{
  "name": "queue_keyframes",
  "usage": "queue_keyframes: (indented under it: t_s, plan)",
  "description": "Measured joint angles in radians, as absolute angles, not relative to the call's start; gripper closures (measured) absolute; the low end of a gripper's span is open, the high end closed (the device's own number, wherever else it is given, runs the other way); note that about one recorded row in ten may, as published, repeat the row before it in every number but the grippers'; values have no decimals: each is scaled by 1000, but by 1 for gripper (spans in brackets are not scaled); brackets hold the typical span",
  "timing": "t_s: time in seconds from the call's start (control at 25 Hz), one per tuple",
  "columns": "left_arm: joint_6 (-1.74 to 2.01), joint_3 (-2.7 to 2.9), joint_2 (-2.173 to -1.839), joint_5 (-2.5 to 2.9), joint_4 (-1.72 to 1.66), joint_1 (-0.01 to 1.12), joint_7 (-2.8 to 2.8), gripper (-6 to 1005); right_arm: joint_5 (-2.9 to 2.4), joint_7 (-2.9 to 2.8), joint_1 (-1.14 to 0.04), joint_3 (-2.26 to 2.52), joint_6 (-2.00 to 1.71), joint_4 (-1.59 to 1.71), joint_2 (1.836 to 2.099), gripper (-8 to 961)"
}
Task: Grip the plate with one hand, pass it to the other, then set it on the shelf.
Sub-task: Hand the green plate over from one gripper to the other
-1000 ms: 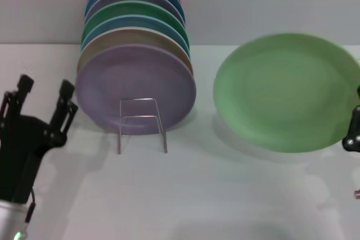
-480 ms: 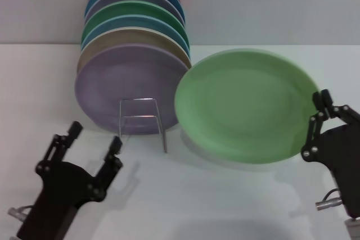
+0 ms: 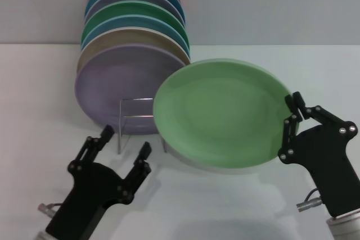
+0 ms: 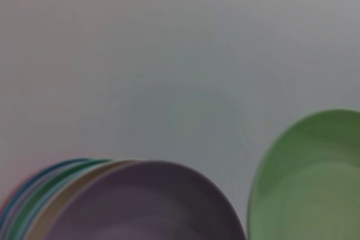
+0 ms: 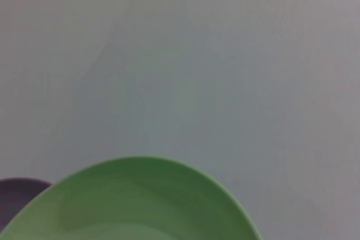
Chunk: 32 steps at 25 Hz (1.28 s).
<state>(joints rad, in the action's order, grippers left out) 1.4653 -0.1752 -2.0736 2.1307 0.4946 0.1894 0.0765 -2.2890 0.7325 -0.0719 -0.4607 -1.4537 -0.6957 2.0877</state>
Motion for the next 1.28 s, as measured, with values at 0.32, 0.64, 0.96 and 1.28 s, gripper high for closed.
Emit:
queue_keyframes:
  t_s: [0.32, 0.64, 0.96, 1.28]
  plan:
    - [1377, -174, -2074, 2130, 506, 235, 67, 255, -2289, 755, -100, -437, -1441, -696, 2088, 936]
    - [1358, -188, -2074, 2125, 503, 261, 30, 255, -2289, 769, -107, -419, -1427, -701, 2086, 936]
    - [1350, -224, -2072, 2124, 494, 270, -8, 255, -2289, 780, -101, -401, -1426, -701, 2085, 937]
    - [1345, -229, -2071, 2125, 493, 275, -11, 256, -2289, 781, -96, -392, -1426, -701, 2085, 937]
